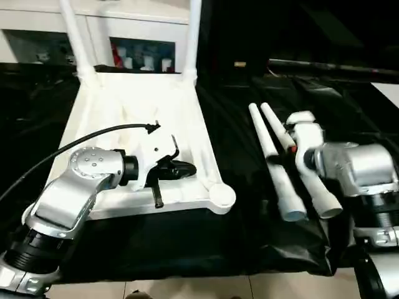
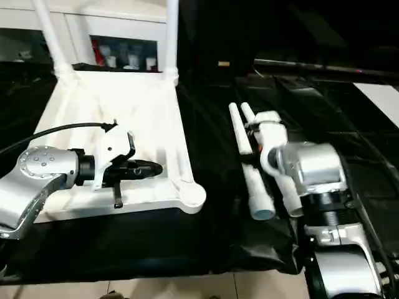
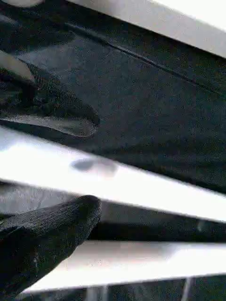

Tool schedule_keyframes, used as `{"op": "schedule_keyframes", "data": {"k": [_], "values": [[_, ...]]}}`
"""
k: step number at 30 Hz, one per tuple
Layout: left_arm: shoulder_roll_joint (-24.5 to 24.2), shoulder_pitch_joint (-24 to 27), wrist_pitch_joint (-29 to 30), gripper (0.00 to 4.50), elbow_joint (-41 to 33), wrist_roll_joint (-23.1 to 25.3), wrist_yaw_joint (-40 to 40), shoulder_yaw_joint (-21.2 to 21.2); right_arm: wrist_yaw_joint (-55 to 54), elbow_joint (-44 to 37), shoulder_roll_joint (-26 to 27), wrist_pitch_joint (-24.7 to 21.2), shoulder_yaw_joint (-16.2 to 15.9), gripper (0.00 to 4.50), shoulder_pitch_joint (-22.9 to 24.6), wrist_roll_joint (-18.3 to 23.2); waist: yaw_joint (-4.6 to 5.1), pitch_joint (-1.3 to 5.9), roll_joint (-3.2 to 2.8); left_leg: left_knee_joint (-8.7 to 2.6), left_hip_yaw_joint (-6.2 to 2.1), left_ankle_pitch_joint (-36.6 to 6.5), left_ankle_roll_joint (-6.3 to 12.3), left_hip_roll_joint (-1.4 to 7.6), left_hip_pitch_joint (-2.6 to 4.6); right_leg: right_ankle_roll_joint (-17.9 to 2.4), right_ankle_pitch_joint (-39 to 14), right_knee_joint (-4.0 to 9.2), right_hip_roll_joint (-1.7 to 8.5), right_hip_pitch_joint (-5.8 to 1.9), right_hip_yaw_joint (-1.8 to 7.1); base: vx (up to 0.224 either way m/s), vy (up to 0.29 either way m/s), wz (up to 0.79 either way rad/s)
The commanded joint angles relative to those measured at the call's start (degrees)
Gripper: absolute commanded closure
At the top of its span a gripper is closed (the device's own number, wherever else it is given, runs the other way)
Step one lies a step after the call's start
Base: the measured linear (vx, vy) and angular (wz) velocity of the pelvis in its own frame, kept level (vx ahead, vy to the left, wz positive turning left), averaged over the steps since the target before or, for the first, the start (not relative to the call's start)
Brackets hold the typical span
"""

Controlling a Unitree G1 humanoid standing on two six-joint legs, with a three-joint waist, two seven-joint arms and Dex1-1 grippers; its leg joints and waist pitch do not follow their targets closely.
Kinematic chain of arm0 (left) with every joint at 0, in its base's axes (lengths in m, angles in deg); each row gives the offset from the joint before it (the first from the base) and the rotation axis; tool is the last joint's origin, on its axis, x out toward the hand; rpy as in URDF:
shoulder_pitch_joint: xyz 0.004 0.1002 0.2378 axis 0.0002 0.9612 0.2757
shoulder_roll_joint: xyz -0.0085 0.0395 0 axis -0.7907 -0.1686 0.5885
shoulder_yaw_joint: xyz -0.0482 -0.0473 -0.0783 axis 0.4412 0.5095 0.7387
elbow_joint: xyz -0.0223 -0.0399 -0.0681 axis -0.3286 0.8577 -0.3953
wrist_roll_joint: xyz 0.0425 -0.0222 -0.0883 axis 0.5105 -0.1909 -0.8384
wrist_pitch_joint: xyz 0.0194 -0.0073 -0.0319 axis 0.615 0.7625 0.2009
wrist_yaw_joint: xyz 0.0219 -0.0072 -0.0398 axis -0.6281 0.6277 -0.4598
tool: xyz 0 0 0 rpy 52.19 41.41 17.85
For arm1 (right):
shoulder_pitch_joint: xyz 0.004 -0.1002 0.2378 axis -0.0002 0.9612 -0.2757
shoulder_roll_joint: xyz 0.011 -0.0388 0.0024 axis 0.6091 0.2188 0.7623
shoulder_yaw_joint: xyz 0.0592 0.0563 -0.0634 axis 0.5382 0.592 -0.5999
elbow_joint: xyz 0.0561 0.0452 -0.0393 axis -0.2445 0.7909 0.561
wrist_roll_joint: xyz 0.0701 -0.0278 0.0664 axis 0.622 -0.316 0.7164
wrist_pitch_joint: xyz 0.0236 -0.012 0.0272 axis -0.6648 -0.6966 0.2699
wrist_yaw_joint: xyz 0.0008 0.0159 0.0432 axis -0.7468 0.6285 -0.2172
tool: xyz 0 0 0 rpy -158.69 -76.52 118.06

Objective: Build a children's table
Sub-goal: Pick table leg

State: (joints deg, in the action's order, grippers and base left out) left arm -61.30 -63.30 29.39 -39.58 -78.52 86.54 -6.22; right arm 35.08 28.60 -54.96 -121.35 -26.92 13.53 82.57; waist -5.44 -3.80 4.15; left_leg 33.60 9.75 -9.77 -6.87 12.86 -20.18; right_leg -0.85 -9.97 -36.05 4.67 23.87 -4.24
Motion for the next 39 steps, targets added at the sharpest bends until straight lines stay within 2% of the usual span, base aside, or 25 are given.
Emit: {"op": "schedule_keyframes", "data": {"k": [1,9,10,11,12,13,17,20,25,26,30,32,35,39], "values": [[-0.3,-0.1,0.1,4.5,-1.2,0.0,-0.2,-0.8,-2.2,3.3,-1.2,0.9,0.0,2.1,0.8,-1.9,-0.05,4.1,-0.45,-3.66,0.59,-10.2,-3.1,-0.35,0.02,-6.3,-15.8,4.32,2.25,-3.19,2.47,0.0,0.0,0.0],[-0.3,-0.2,-0.1,4.5,-0.9,0.4,-0.4,-1.3,-0.7,7.9,1.6,0.4,0.4,2.1,3.2,0.2,0.12,4.23,-0.28,-3.56,0.53,-10.4,-2.81,-0.46,-0.2,-6.0,-16.5,4.44,2.25,-3.4,2.51,0.0,0.0,0.0],[-0.3,-0.2,-0.1,4.5,-0.9,0.4,-0.5,-1.4,-0.5,8.4,2.1,0.6,0.7,2.1,3.4,0.8,0.27,4.18,-0.24,-3.65,0.44,-10.2,-2.8,-0.46,-0.43,-5.9,-16.7,4.39,2.23,-3.54,2.49,0.0,0.0,0.0],[-0.2,-0.2,-0.1,4.5,-1.0,0.4,-0.5,-1.5,0.0,9.3,2.9,0.9,1.6,2.1,3.4,1.9,0.28,4.22,-0.26,-3.6,0.49,-10.4,-2.74,-0.45,-0.28,-5.8,-17.0,4.47,2.26,-3.4,2.52,0.0,0.0,0.0],[-0.2,-0.2,-0.1,4.5,-1.0,0.4,-0.5,-1.5,0.4,10.0,3.4,1.5,2.1,2.1,3.3,2.4,0.33,4.21,0.0,-3.53,0.52,-10.6,-2.6,-0.46,-0.29,-5.8,-17.4,4.56,2.27,-3.37,2.53,0.0,0.0,0.0],[-0.3,-0.2,-0.1,4.5,-1.0,0.4,-0.5,-1.5,0.7,10.5,3.7,1.9,2.3,2.1,3.2,2.8,0.24,4.22,-0.18,-3.52,0.5,-10.4,-2.51,-0.4,-0.22,-6.0,-17.3,4.48,2.31,-3.29,2.57,0.0,0.0,0.0],[-0.4,-0.3,-0.1,4.5,-0.9,0.3,-0.6,-1.6,1.3,11.8,4.1,2.7,2.7,2.1,2.7,3.2,0.12,4.19,-0.18,-3.55,0.54,-10.2,-2.5,-0.32,-0.1,-6.4,-16.6,4.37,2.23,-3.2,2.62,0.0,0.0,0.0],[-0.4,-0.3,-0.1,4.5,-0.8,0.3,-0.9,-1.7,1.3,13.9,3.9,4.3,1.8,2.1,1.8,2.5,-0.01,4.18,-0.13,-3.53,0.63,-10.2,-2.6,-0.33,0.04,-6.9,-16.0,4.31,2.25,-3.1,2.62,0.0,0.0,0.0],[-0.6,-0.1,-0.1,4.5,-1.1,0.4,-1.0,-1.8,0.3,13.8,3.9,8.0,2.9,2.1,-0.1,2.6,0.0,4.22,0.05,-3.49,0.62,-10.0,-2.58,-0.34,-0.05,-6.4,-16.9,4.27,2.35,-3.18,2.59,0.0,0.0,0.0],[-0.5,-0.2,-0.2,4.5,-1.0,0.6,-1.2,-1.9,-1.0,14.0,4.5,10.7,4.5,1.81,-0.7,2.8,0.03,4.14,0.11,-3.54,0.61,-10.1,-2.59,-0.33,-0.11,-6.2,-17.3,4.31,2.35,-3.13,2.6,0.0,0.0,0.0],[-0.4,-0.2,-0.3,4.5,-0.9,0.8,-1.4,-2.0,-2.2,14.6,5.3,11.1,6.9,1.69,-2.0,3.8,0.08,4.24,0.29,-3.49,0.66,-9.5,-2.53,-0.39,-0.07,-5.8,-16.9,4.18,2.2,-3.09,2.59,0.0,0.0,0.0],[-0.4,0.1,-0.2,4.5,-1.3,0.8,-1.6,-2.1,-3.0,15.4,5.7,11.4,7.1,1.31,-3.3,3.9,0.15,4.24,0.24,-3.49,0.66,-9.3,-2.48,-0.43,-0.12,-6.1,-15.7,4.08,2.14,-3.11,2.58,0.0,0.0,0.0],[-0.5,0.2,-0.2,4.5,-1.3,0.8,-1.5,-2.2,-3.4,15.7,6.1,11.2,7.1,1.22,-4.0,4.2,0.18,4.3,0.12,-3.46,0.68,-9.1,-2.49,-0.45,-0.12,-6.4,-15.2,3.98,2.16,-3.15,2.6,0.0,0.0,0.0],[-0.6,0.0,-0.4,4.5,-1.0,0.9,-1.5,-2.4,-2.9,16.0,7.2,9.9,6.0,0.82,-4.5,4.3,0.21,4.33,0.08,-3.48,0.67,-9.2,-2.56,-0.43,-0.1,-6.6,-14.4,3.93,2.13,-3.19,2.62,0.0,0.0,0.0]]}}
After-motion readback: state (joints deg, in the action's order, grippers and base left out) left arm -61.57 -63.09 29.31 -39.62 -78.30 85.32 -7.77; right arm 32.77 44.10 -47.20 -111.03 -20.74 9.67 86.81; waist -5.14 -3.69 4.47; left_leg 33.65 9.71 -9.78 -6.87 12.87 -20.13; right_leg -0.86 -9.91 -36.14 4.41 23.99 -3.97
